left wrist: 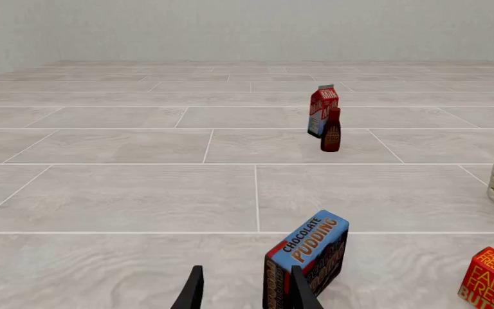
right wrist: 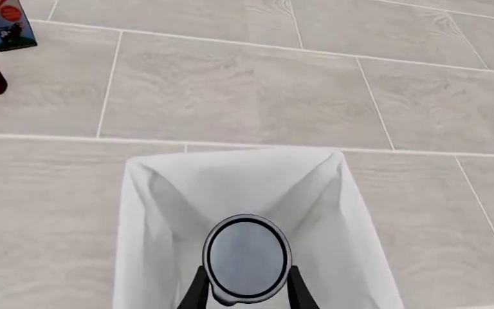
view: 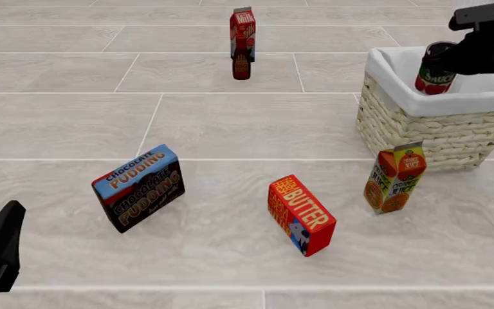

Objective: Pick the tomato sauce and place it in the basket.

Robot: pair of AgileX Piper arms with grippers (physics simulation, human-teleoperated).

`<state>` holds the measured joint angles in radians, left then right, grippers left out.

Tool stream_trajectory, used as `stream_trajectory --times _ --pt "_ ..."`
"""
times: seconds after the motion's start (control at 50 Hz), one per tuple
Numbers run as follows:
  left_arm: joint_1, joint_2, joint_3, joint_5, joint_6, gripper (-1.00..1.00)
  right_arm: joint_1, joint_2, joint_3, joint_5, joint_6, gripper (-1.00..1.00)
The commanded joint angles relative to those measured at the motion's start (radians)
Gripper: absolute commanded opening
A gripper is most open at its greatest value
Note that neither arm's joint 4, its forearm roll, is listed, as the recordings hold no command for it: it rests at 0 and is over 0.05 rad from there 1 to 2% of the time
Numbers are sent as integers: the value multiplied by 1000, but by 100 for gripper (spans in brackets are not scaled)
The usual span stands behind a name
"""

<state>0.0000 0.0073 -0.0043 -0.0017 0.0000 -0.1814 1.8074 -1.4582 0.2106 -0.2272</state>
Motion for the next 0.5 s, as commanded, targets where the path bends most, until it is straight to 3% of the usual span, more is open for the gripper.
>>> stream_trajectory --times 0.02,0.5 --pt "0 0 0 0 0 100 -1 11 -7 -7 20 -100" --pt "0 0 0 0 0 100 1 55 -39 -6 16 -100"
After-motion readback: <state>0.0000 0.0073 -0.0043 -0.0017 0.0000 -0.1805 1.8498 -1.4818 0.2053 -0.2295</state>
